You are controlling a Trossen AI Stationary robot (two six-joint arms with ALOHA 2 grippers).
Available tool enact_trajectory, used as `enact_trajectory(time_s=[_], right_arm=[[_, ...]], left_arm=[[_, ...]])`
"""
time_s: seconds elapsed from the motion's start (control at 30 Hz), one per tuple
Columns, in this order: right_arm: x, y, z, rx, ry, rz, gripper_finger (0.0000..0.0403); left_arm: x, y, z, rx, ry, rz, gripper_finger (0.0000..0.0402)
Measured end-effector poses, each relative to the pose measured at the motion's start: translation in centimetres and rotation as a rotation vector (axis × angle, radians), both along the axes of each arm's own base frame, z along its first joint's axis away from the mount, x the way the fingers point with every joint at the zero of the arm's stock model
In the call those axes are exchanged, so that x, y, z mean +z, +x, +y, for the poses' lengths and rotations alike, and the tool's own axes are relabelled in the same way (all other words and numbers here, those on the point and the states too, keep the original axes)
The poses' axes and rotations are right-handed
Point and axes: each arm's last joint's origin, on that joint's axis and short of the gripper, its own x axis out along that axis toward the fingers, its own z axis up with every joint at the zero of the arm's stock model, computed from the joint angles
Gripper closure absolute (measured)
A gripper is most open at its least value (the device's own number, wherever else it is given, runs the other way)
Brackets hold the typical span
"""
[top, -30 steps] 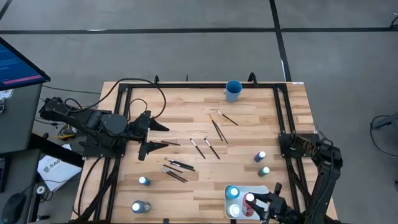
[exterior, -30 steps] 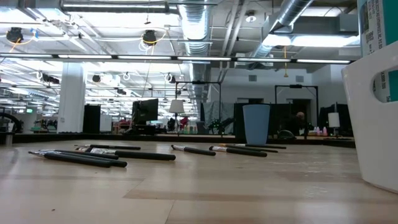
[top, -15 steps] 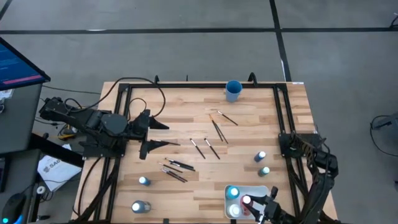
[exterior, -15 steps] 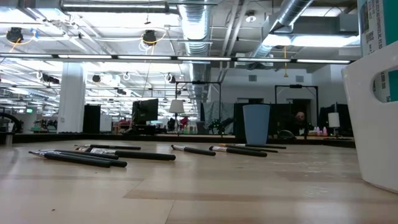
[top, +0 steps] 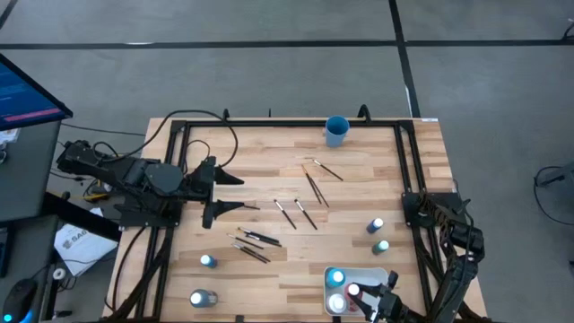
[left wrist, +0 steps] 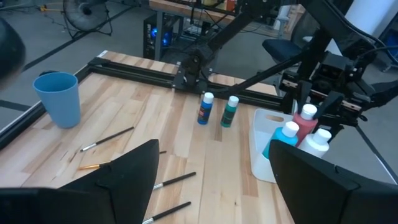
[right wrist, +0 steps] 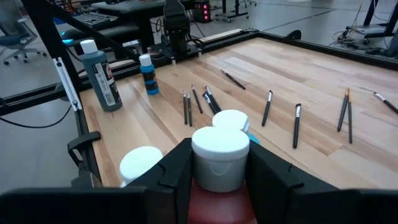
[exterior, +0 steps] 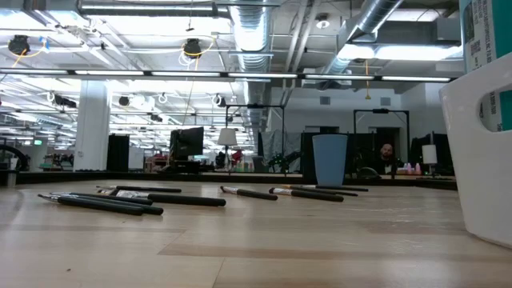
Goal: Pick & Place Paint Supplies
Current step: Put the large pink paint bottle into the white bin
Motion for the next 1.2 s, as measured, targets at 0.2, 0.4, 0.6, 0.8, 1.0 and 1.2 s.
enact_trajectory(time_s=[0.2,0.4,0.6,0.8,1.0,1.2], right_arm=[[0.0,0.3,-0.1,-0.003,-0.004,-0.002,0.026],[0.0,0.4,-0.1,-0.001,-0.003,-0.002,0.0257],[0.5,0.6,0.0,-0.004,0.05,-0.011,0.0258],[3.1,0.8,-0.9,-0.01,0.094,0.001,0.0216],[7.4,-0.4,-3.2,-0.036,0.197,0.121,0.0213],[7.4,-0.8,-3.8,-0.089,0.308,0.473,0.032]], left_arm=[[0.1,0.0,0.0,0.001,-0.002,-0.005,0.0105],[0.1,0.0,0.0,0.001,-0.004,-0.011,0.0105],[0.1,0.0,0.0,0.0,-0.005,-0.013,0.0105],[0.1,0.0,0.0,0.0,-0.005,-0.013,0.0105],[0.2,0.1,0.0,0.0,-0.007,-0.021,0.0105],[0.4,-0.2,0.1,0.0,-0.011,-0.03,0.0105]])
